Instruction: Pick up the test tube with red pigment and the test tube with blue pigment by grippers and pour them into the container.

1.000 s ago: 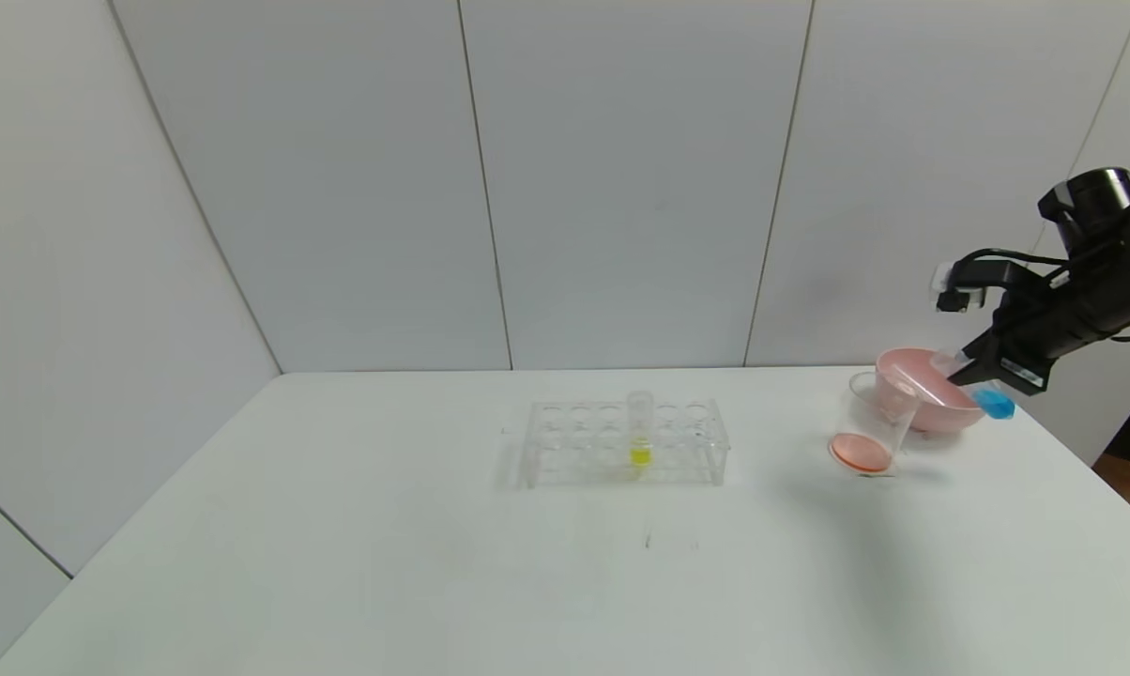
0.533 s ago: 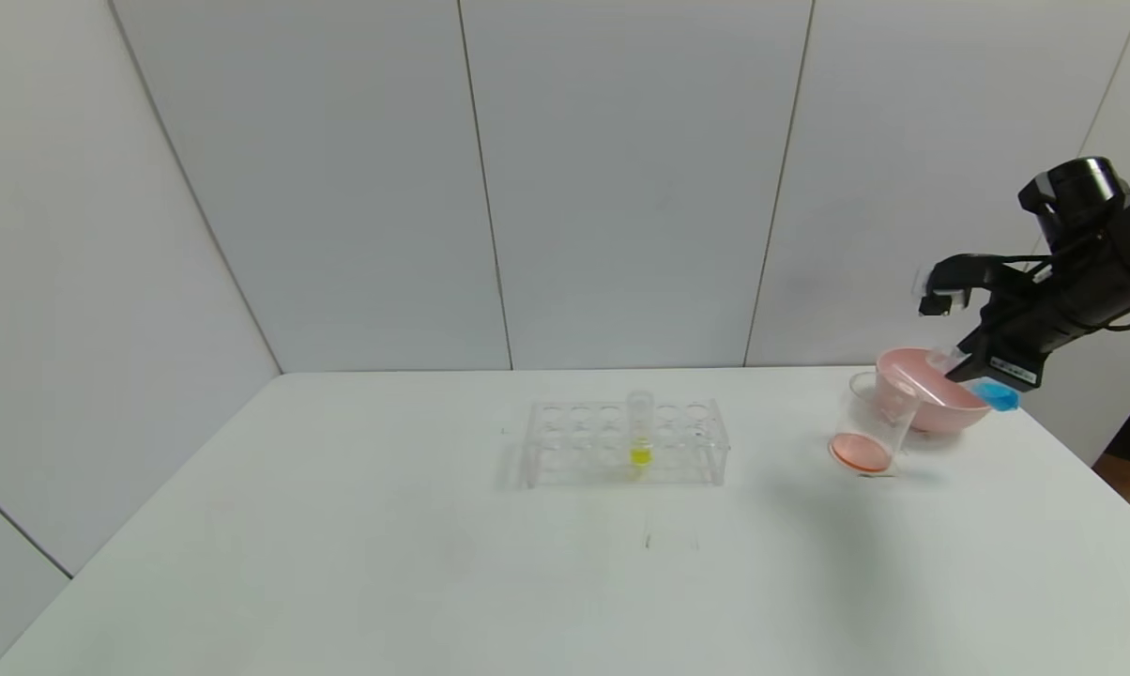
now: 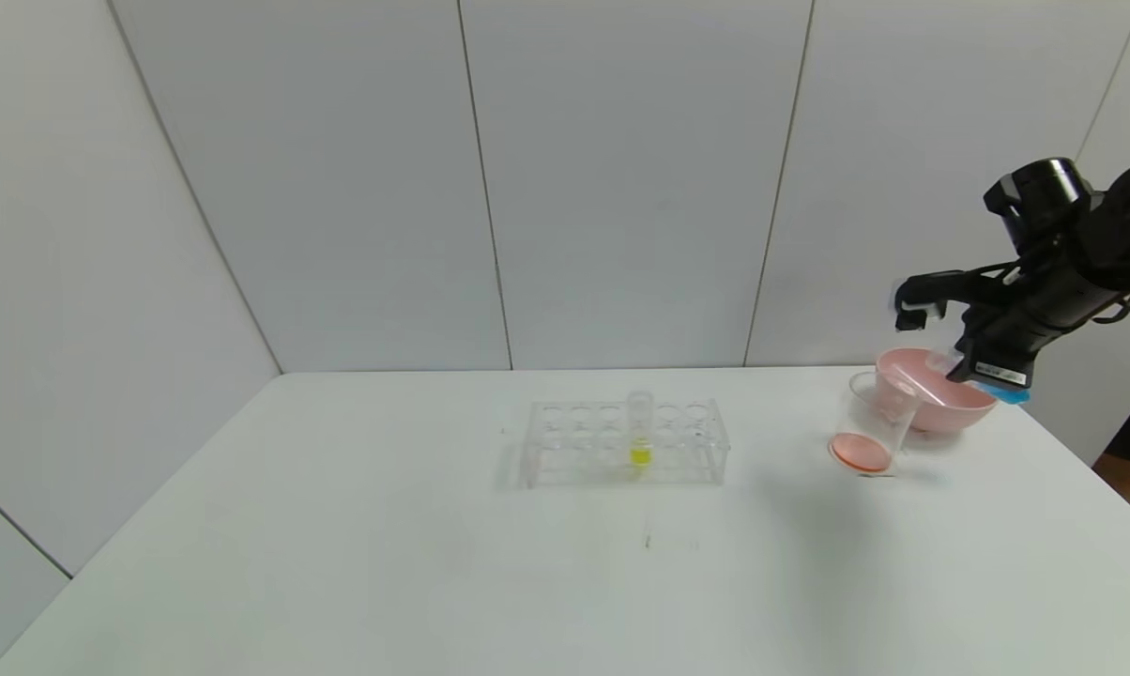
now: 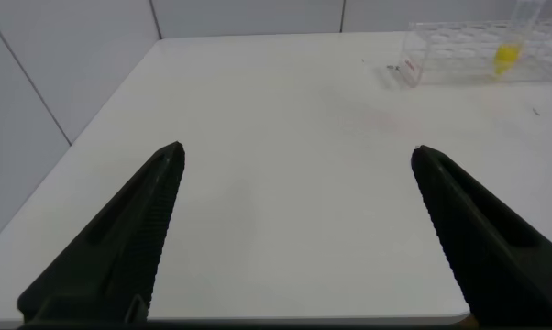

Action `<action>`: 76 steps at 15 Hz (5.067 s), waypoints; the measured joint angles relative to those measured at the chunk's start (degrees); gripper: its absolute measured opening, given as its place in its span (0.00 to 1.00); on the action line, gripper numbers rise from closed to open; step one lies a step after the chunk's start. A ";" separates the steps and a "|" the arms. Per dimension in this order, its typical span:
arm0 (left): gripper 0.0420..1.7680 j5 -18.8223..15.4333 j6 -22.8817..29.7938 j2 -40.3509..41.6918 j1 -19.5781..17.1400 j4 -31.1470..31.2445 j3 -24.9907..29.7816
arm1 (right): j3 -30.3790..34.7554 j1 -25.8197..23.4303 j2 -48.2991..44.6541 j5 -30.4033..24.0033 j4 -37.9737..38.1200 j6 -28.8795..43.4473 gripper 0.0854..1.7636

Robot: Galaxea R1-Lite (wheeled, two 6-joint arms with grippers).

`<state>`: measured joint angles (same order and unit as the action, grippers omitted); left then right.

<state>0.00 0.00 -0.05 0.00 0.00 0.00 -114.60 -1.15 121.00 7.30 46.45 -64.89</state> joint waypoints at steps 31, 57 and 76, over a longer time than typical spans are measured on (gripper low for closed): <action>1.00 -0.02 0.00 0.00 0.00 0.00 0.00 | 0.00 10.13 4.60 27.87 -2.82 -8.17 0.24; 1.00 0.00 0.00 0.00 0.00 0.00 0.00 | 0.00 12.61 4.44 33.48 -2.82 -10.52 0.24; 1.00 0.00 0.00 0.00 0.00 0.00 0.00 | 14.56 -13.52 -15.41 -35.24 -14.37 39.99 0.24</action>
<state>0.00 0.00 -0.05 0.00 0.00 0.00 -100.05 -14.67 105.59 -27.94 32.07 -24.91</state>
